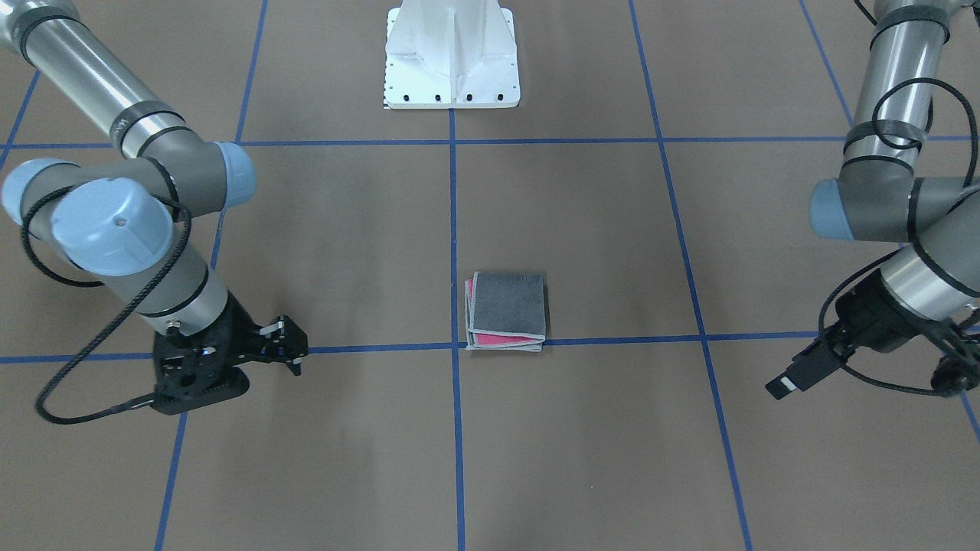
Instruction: Fold towel twice with both arms
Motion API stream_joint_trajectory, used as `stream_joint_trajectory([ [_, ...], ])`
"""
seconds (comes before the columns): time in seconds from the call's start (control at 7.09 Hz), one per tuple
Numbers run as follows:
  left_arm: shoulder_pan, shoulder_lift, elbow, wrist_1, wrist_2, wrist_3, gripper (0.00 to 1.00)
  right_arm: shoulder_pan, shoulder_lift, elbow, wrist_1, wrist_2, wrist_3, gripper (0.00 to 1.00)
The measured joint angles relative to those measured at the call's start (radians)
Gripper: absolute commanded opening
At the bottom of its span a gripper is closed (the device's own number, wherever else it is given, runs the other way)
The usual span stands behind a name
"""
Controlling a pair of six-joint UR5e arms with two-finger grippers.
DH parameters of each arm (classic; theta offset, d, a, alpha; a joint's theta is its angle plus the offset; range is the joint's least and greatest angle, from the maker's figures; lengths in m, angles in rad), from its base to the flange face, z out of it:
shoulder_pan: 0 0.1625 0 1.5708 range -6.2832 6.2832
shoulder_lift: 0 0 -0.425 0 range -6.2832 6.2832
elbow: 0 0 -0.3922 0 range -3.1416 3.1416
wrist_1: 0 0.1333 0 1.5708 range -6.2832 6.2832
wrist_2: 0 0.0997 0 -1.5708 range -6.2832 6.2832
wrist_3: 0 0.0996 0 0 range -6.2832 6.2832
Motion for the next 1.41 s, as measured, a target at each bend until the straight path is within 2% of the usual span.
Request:
stream_joint_trajectory([
  [0.14,-0.031,0.015,-0.022,0.093,-0.002,0.14,1.0,0.051,-0.026,0.053,-0.132,0.003,-0.107,1.0],
  [0.28,-0.064,0.021,-0.07,0.238,0.006,0.302,1.0,0.104,-0.054,0.107,-0.263,0.004,-0.214,1.0],
  [0.56,-0.117,0.029,-0.249,0.624,0.085,0.658,1.0,0.217,-0.12,0.194,-0.491,0.008,-0.447,1.0],
  [0.71,-0.137,0.06,-0.354,0.781,0.119,0.833,1.0,0.277,-0.188,0.232,-0.529,0.051,-0.524,1.0],
  [0.99,-0.201,0.178,-0.515,0.901,0.115,1.081,1.0,0.384,-0.344,0.269,-0.483,0.17,-0.568,1.0],
  [1.13,-0.224,0.227,-0.56,0.911,0.09,1.137,1.0,0.41,-0.392,0.259,-0.419,0.179,-0.558,1.0],
  [1.41,-0.264,0.313,-0.581,0.914,0.068,1.315,1.0,0.457,-0.419,0.212,-0.348,0.169,-0.53,1.0],
])
